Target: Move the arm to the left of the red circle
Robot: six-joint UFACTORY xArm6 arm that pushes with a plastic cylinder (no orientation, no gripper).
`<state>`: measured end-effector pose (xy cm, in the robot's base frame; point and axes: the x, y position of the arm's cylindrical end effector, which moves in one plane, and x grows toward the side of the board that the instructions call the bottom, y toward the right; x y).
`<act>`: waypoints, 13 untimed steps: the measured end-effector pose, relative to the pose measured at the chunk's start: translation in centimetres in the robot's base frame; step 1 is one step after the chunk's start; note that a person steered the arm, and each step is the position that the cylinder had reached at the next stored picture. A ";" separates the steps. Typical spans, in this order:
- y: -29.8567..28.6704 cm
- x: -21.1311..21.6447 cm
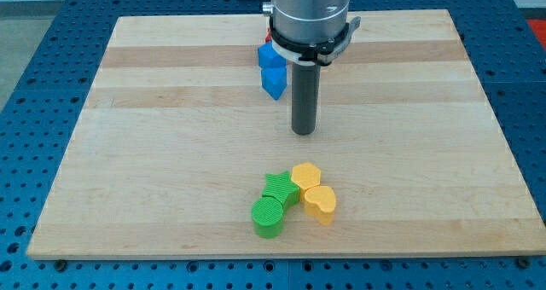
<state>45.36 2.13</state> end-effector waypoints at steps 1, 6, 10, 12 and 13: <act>-5.0 0.3; -6.8 -9.1; -7.6 -14.1; -7.6 -16.3; -7.6 -18.1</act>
<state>27.31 -5.45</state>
